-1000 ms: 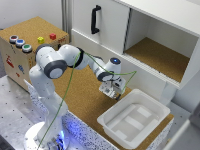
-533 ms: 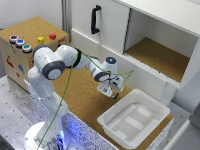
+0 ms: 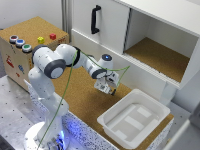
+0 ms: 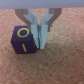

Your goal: Push the purple block towards the left

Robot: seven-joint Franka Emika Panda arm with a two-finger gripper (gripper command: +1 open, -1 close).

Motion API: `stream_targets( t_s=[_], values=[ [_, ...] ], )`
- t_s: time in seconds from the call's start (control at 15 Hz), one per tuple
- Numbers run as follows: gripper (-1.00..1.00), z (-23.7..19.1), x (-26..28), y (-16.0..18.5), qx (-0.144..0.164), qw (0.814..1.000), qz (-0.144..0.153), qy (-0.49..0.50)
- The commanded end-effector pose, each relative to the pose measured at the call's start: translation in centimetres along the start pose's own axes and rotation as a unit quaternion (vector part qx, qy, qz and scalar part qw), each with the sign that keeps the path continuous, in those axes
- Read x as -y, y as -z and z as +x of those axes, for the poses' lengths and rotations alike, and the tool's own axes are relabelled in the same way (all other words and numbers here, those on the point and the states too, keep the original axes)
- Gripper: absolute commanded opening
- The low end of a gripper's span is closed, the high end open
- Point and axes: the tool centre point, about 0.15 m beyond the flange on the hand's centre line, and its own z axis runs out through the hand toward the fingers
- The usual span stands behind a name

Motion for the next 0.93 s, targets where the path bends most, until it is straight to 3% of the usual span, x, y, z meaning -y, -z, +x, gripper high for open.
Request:
stream_targets(
  t_s=[0.0,0.2,0.47,0.67,0.87],
  values=[
    [-1.00,-0.5,4.8,0.3,0.006,0.998,0.051,0.033],
    [-1.00,-0.8,8.1,1.0,0.009,0.996,0.075,0.056],
    [-1.00,-1.7,11.6,1.0,0.020,0.993,0.082,0.078],
    [-1.00,-2.9,13.7,0.9,0.035,0.993,0.068,0.094],
    [-1.00,-3.4,14.7,2.3,0.015,0.995,0.040,0.090]
  ],
)
